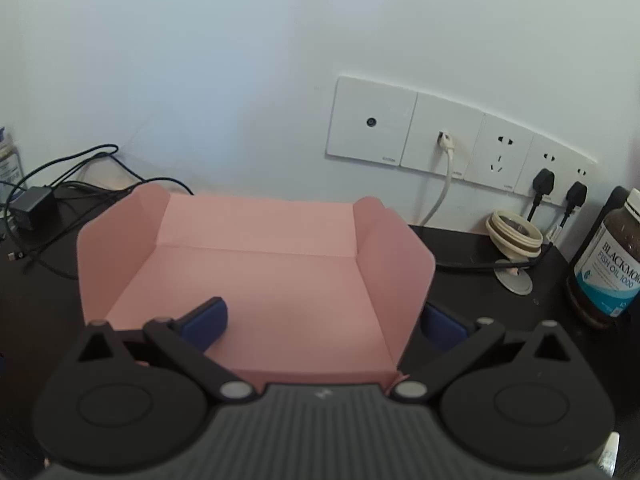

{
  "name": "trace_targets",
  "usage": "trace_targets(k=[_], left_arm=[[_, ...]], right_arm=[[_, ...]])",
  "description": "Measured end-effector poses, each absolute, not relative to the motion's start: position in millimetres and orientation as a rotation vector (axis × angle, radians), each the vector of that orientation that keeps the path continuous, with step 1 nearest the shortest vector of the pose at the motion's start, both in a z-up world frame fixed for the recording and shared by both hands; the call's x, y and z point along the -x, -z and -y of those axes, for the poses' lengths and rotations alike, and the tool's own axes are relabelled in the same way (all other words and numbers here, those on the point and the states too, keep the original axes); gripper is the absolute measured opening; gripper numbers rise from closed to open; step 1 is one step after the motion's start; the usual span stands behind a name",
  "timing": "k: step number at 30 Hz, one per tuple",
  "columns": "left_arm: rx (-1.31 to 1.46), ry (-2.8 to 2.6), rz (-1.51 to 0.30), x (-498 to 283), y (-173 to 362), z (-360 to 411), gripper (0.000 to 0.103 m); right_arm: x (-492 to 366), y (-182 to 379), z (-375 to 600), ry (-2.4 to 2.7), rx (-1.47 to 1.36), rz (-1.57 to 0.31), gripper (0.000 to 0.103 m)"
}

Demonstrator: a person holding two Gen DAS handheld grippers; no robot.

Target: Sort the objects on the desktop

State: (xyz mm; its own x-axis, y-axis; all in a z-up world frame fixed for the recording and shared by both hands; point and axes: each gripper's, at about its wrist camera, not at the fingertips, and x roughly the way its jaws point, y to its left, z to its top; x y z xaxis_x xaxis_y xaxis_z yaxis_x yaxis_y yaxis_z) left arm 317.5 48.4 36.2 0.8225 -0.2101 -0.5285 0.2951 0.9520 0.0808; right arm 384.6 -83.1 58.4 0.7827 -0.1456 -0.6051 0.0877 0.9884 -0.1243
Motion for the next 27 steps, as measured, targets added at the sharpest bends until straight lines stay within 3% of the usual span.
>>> trace_targets(k=[27], left_arm=[[-0.198, 0.254, -0.508, -313.6, -39.5, -52.0, 0.103]], right_arm=[[-393.1, -60.0, 113.1, 0.085, -0.082, -0.699, 0.102]])
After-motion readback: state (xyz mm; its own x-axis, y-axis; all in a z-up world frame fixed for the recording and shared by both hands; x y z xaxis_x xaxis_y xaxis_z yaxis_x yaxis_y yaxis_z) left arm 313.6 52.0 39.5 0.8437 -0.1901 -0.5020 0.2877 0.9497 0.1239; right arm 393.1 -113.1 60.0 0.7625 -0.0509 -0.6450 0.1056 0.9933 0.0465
